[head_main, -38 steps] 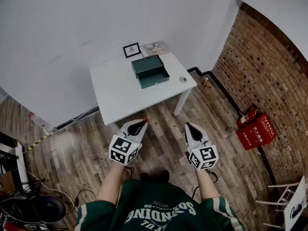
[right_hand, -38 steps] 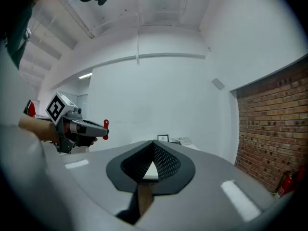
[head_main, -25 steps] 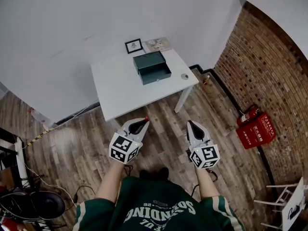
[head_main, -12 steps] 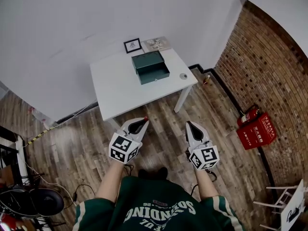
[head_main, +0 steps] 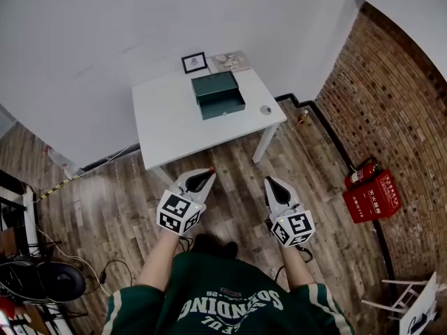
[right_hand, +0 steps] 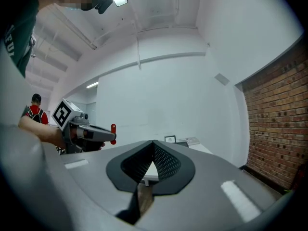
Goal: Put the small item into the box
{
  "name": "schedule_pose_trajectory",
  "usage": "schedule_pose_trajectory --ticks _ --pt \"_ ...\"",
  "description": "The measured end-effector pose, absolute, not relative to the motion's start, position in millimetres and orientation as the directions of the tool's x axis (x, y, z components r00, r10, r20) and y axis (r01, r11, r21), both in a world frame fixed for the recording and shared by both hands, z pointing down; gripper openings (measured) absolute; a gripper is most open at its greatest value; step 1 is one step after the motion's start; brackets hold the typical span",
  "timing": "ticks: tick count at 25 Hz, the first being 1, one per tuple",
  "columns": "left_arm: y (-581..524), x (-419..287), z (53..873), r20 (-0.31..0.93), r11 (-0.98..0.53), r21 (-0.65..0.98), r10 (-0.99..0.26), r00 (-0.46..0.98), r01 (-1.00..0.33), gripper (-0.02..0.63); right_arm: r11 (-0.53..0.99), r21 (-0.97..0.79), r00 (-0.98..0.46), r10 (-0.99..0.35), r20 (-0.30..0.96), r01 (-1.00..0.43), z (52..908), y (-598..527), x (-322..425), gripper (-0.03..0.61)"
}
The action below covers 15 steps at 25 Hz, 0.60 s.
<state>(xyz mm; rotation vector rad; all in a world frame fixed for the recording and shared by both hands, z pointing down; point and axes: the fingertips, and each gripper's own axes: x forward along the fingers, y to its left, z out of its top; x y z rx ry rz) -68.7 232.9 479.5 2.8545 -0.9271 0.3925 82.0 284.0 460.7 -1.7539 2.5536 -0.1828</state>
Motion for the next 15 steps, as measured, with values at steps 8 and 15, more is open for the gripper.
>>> schedule_pose_trajectory --ticks 8,15 --pt "212.8 -57.5 476.9 0.279 -0.805 0.017 -0.566 0.776 -0.593 0.062 0.371 -0.143 -0.380 -0.924 0.039 -0.918 464.2 264.7 91.3 0.002" --pt "162.7 -53.2 482.6 0.277 -0.805 0.026 -0.564 0.778 -0.593 0.061 0.375 -0.160 -0.387 -0.921 0.054 -0.913 473.9 218.6 93.7 0.002"
